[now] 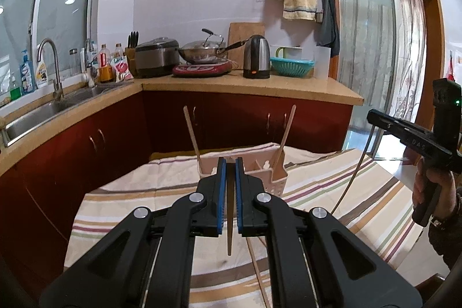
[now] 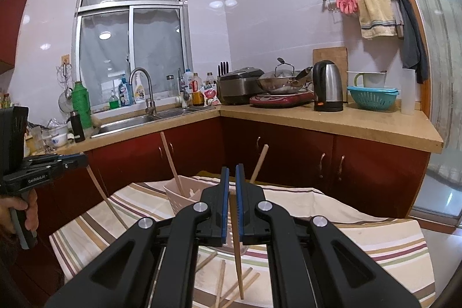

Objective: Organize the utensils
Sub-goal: 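Lift both chopsticks and lower them into the pink caddy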

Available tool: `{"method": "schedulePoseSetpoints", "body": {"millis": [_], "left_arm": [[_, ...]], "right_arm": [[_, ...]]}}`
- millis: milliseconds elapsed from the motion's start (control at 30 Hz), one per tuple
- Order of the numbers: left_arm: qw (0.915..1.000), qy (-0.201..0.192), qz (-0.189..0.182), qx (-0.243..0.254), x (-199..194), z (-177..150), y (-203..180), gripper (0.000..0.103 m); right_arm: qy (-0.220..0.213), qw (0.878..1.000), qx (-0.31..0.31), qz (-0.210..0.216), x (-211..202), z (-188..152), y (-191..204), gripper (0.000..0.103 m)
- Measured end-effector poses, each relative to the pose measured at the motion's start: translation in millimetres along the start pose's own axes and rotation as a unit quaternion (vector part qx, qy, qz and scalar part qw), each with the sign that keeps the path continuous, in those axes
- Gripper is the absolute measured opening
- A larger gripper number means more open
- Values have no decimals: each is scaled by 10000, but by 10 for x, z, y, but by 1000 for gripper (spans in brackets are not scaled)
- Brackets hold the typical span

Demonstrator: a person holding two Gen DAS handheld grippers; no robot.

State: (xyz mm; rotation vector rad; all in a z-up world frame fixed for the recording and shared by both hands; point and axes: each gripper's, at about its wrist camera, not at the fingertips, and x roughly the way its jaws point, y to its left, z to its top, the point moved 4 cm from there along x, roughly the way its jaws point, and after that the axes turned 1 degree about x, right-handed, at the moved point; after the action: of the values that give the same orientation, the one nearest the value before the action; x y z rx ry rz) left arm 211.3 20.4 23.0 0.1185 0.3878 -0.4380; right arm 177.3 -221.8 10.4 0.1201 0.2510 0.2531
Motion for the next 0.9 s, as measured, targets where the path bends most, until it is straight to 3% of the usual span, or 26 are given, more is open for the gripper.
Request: {"method": "schedulePoseSetpoints", "body": {"millis": [500, 900], "left_arm": [[9983, -505, -219, 180, -20, 706, -95, 7], [9952, -911, 31, 346, 281, 1195, 7, 7]], "right_arm": [[-496, 9978, -322, 302, 154, 663, 303, 5], [-793, 9955, -363, 370, 495, 1006, 347, 5]]}}
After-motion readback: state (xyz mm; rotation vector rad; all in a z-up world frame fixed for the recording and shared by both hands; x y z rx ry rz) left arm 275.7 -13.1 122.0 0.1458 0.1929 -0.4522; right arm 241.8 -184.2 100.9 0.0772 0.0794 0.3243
